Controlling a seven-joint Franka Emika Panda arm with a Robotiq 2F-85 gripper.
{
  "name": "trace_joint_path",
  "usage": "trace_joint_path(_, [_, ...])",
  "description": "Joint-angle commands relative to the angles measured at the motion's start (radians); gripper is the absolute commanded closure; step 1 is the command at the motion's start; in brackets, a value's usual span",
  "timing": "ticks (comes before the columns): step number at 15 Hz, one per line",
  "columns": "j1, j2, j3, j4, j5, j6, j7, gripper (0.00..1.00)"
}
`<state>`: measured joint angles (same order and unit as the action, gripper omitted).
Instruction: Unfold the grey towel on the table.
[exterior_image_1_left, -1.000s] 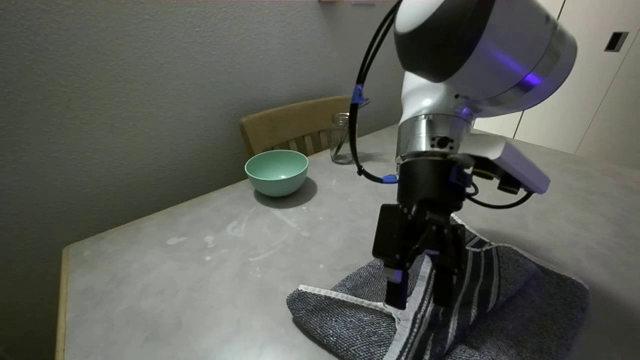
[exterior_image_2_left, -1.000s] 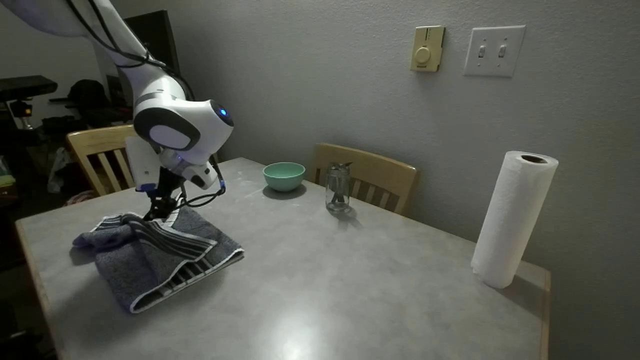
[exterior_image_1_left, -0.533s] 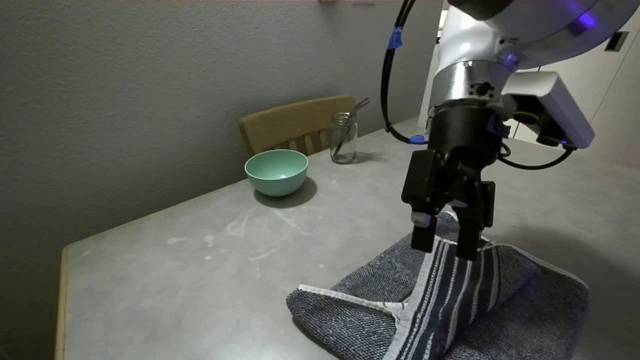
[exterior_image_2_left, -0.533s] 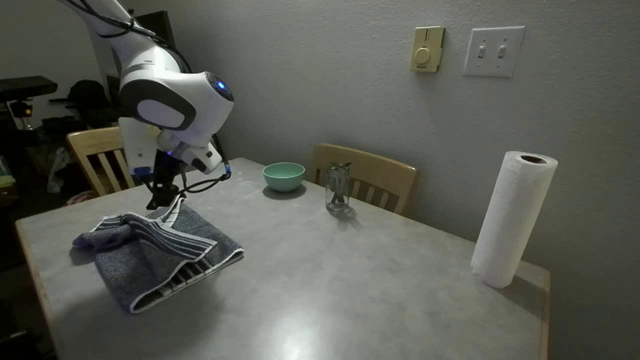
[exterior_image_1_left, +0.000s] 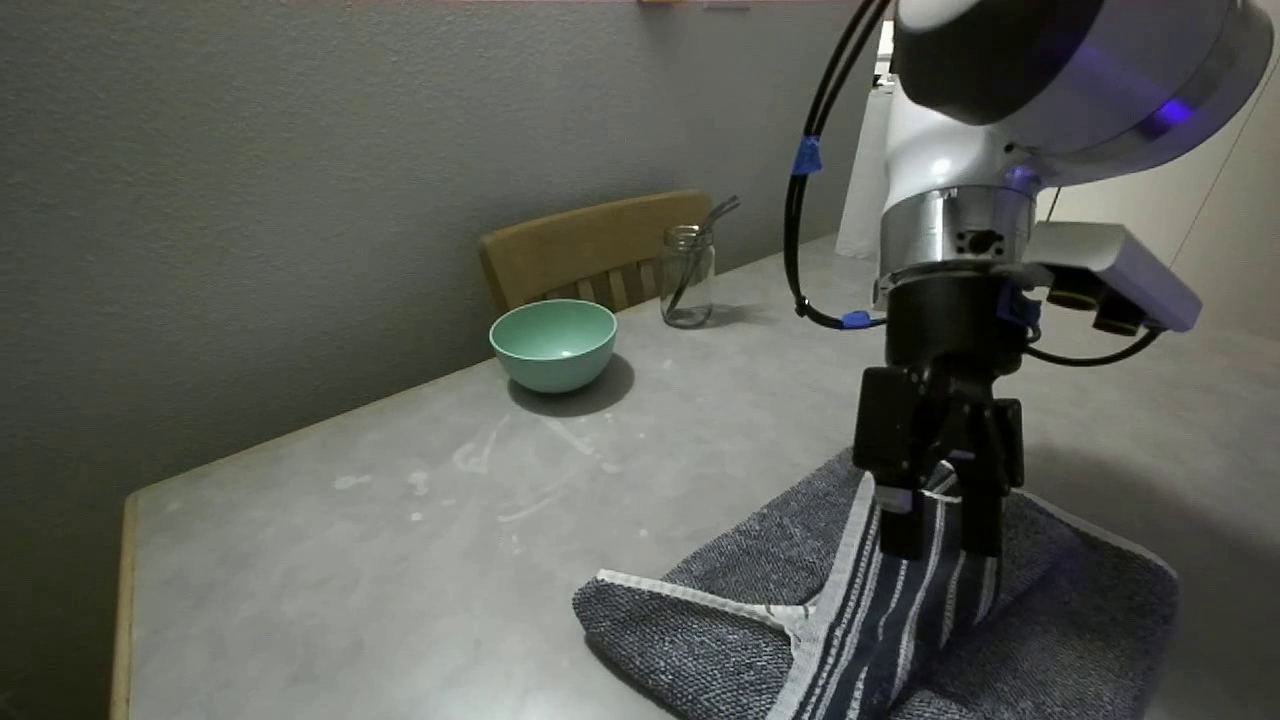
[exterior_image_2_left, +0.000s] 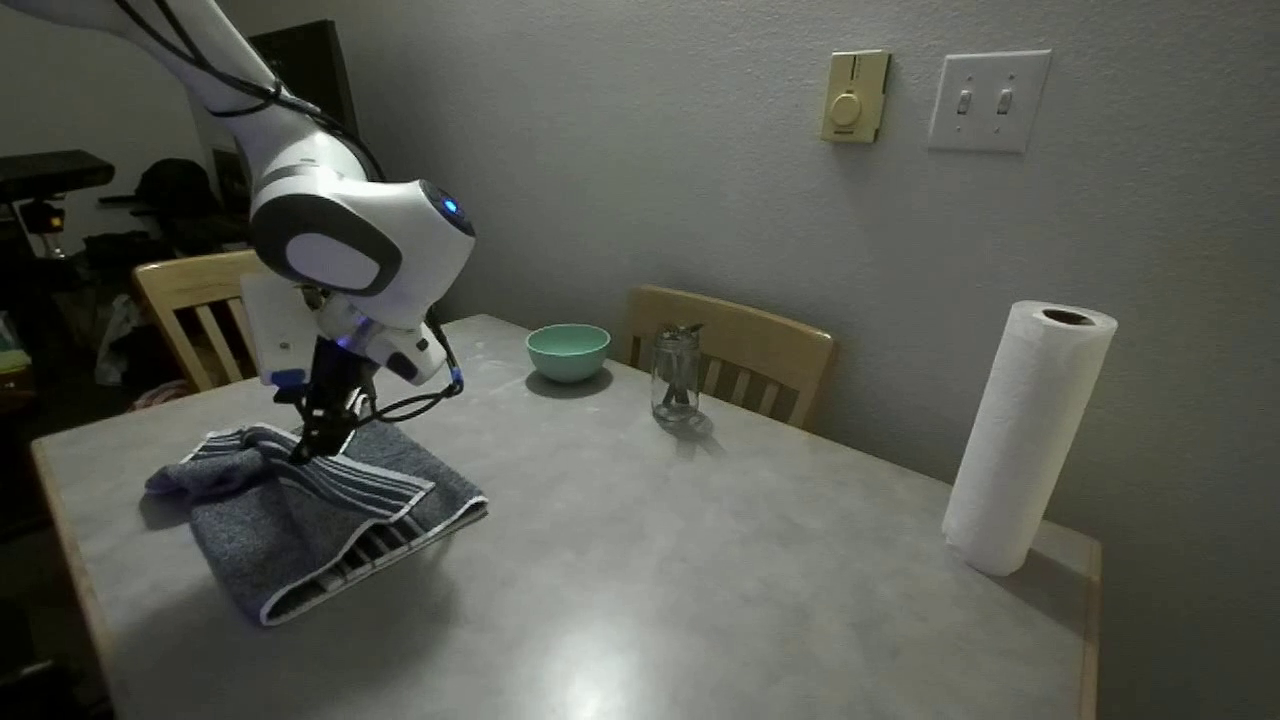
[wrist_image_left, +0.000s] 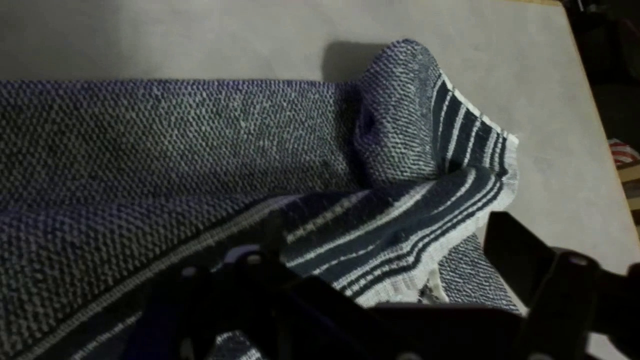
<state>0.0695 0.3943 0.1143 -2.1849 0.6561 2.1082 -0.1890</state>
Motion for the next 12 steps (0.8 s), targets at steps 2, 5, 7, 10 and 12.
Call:
trace_joint_path(2, [0.005,0.023,-0.016,-0.015,-0.089,0.021,0.079,0.0])
trace_joint_path(5, [0.005,0.034,-0.029,-0.017,-0.173,0.032,0.153,0.0])
trace_joint_path(7, [-0.002,0.034,-0.032,-0.017,-0.198,0.048,0.18,0.0])
trace_joint_path(10, [-0.009,0.041,-0.04,-0.011,-0.22,0.071,0.197,0.0])
trace_joint_path(12, [-0.008,0.041,-0.051,-0.01,-0.244,0.079,0.218,0.0])
